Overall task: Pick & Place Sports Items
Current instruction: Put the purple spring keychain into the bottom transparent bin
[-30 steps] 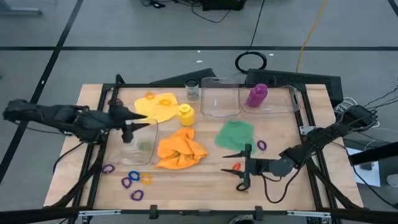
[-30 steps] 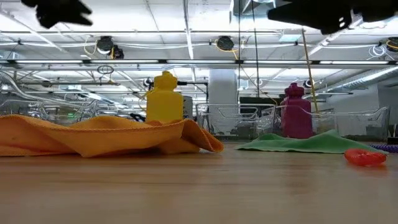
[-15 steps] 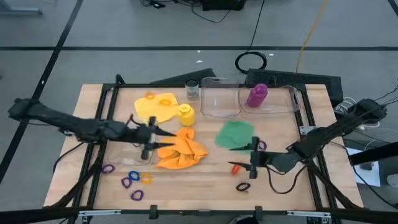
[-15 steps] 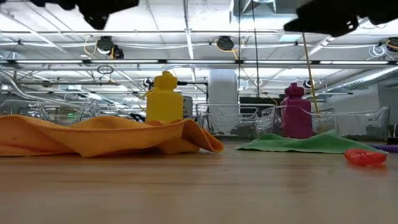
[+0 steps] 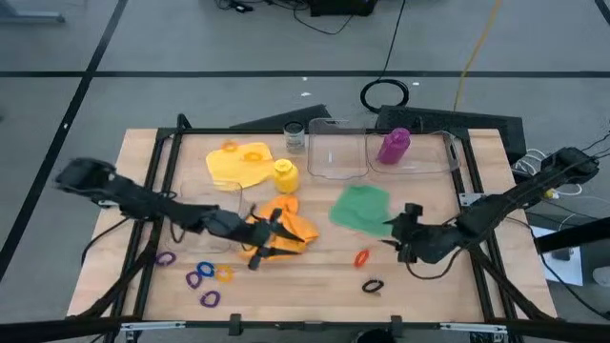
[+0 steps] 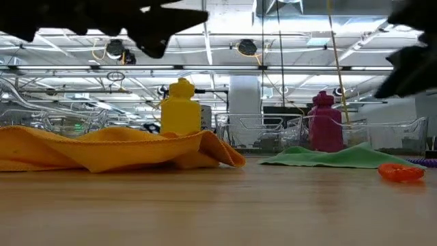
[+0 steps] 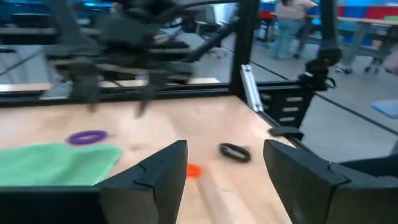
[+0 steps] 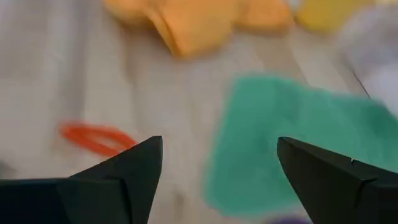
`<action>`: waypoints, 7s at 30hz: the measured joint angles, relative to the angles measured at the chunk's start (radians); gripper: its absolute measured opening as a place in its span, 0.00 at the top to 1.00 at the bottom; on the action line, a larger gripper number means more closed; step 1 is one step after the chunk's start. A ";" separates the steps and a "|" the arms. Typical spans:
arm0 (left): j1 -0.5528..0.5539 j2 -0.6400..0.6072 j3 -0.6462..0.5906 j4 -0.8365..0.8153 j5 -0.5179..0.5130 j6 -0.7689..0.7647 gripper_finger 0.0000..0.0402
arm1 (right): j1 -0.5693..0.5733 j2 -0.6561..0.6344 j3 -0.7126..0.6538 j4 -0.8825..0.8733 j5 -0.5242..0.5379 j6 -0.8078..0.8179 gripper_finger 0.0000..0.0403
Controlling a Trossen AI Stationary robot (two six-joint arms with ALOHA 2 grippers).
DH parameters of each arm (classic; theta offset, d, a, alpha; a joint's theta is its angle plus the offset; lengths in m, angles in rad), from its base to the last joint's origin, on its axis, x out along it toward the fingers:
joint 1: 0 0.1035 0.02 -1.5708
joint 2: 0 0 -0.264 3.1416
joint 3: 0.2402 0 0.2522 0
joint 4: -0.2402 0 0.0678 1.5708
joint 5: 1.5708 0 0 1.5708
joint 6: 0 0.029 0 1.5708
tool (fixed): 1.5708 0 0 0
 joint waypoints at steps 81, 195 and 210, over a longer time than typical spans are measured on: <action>0.202 0.075 0.132 -0.076 -0.121 -0.118 0.55 | -0.297 0.002 -0.015 0.707 -0.046 -0.820 1.00; 0.047 -0.399 0.223 -1.634 -0.352 -0.544 0.98 | -0.245 -0.032 -0.014 0.815 0.139 -0.907 0.50; 0.105 -0.387 0.064 -1.779 -0.128 -0.885 0.98 | -0.245 -0.032 -0.014 0.807 0.135 -0.897 0.55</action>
